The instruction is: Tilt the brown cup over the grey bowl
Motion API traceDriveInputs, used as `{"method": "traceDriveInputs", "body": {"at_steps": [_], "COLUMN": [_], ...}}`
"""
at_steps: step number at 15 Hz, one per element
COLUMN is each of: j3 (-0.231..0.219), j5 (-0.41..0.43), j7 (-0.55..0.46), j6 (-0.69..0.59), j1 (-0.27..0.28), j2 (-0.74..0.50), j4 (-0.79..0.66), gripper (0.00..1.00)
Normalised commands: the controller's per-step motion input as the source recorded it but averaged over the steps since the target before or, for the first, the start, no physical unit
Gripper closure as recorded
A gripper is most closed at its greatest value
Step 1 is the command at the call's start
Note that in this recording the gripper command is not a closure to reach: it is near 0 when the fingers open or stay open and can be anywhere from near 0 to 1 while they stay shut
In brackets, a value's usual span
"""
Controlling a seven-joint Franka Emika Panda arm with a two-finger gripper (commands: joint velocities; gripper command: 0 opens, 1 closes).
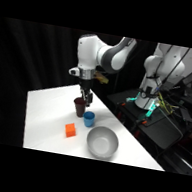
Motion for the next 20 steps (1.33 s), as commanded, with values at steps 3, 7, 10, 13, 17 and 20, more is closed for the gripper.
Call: {"method": "traceDriveInputs", "body": {"at_steps": [3, 7, 10, 13, 17, 20], "j3": [-0.024, -0.042, -0.018, -0.014, -0.046, -0.102], "j5": [0.016, -0.056, -0.036, -0.034, -0.075, -0.194], "j7": [0.03, 0.09, 0.09, 0.08, 0.11, 0.19], "j6": [0.32, 0.23, 0.11, 0.05, -0.04, -0.28], "j1": [-0.037, -0.013, -0.006, 0.003, 0.018, 0.068], "j2": [0.16, 0.16, 0.09, 0.03, -0.02, -0.23], "j4": [-0.02, 0.06, 0.08, 0.1, 0.13, 0.16], "gripper": [0.0, 0.0, 1.0, 1.0, 0.41, 0.14]}}
